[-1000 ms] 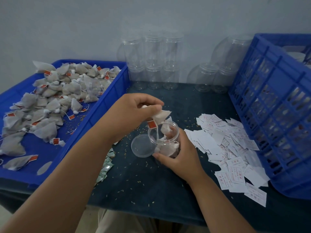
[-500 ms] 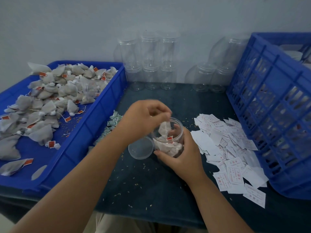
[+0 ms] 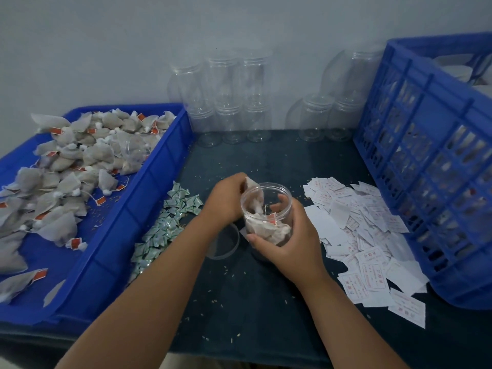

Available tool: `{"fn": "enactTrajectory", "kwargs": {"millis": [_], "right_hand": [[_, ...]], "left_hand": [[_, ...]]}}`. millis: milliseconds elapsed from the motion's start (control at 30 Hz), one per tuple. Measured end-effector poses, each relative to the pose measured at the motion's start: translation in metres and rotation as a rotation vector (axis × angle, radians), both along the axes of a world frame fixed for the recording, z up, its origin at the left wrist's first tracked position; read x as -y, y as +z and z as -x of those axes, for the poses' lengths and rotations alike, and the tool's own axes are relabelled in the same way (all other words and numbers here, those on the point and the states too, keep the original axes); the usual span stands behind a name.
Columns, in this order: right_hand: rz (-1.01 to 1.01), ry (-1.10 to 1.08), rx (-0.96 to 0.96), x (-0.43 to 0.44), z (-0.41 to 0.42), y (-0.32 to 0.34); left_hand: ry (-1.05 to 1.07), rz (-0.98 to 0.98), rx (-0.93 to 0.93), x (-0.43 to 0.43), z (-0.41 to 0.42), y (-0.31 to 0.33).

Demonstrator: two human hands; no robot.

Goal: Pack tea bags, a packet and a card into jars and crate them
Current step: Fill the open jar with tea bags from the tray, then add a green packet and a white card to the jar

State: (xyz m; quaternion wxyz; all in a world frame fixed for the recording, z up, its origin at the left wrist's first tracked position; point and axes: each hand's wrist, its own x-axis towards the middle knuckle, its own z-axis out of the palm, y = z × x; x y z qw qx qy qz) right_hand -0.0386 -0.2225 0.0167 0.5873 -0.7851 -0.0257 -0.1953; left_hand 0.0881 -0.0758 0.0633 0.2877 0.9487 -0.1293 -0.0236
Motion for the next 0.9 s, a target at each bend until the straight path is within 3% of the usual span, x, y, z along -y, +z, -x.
{"fn": "enactTrajectory", "kwargs": {"millis": [133, 267, 333, 433, 533, 633, 667, 767, 833, 900], "right_hand": [[0.01, 0.011, 0.028, 0.0, -0.002, -0.001], [0.014, 0.0, 0.019, -0.001, -0.002, -0.001], [0.018, -0.011, 0.019, -0.002, 0.0, 0.0], [0.027, -0.016, 0.025, -0.002, 0.003, 0.003], [0.022, -0.008, 0.017, -0.002, 0.005, 0.002], [0.052, -0.032, 0.03, -0.001, 0.006, 0.001], [0.071, -0.035, 0.029, -0.001, 0.006, 0.001], [0.036, -0.03, 0.005, -0.003, 0.007, 0.0], [0.0, -0.024, 0.0, -0.003, 0.006, 0.002], [0.002, -0.033, -0.003, -0.003, 0.006, 0.003]], "left_hand": [[0.207, 0.426, 0.115, -0.018, 0.015, 0.035], [0.08, 0.642, 0.238, -0.028, 0.038, 0.074], [-0.007, 0.519, 0.245, -0.028, 0.048, 0.084], [-0.161, 0.171, 0.204, -0.023, 0.063, 0.087], [-0.295, 0.043, 0.205, -0.019, 0.072, 0.084], [-0.369, -0.183, 0.027, -0.014, 0.076, 0.074], [-0.366, -0.178, -0.048, -0.014, 0.076, 0.069], [-0.299, 0.109, -0.063, -0.018, 0.072, 0.059], [-0.12, 0.385, 0.066, -0.02, 0.062, 0.054], [0.1, 0.476, 0.169, -0.019, 0.043, 0.044]]}}
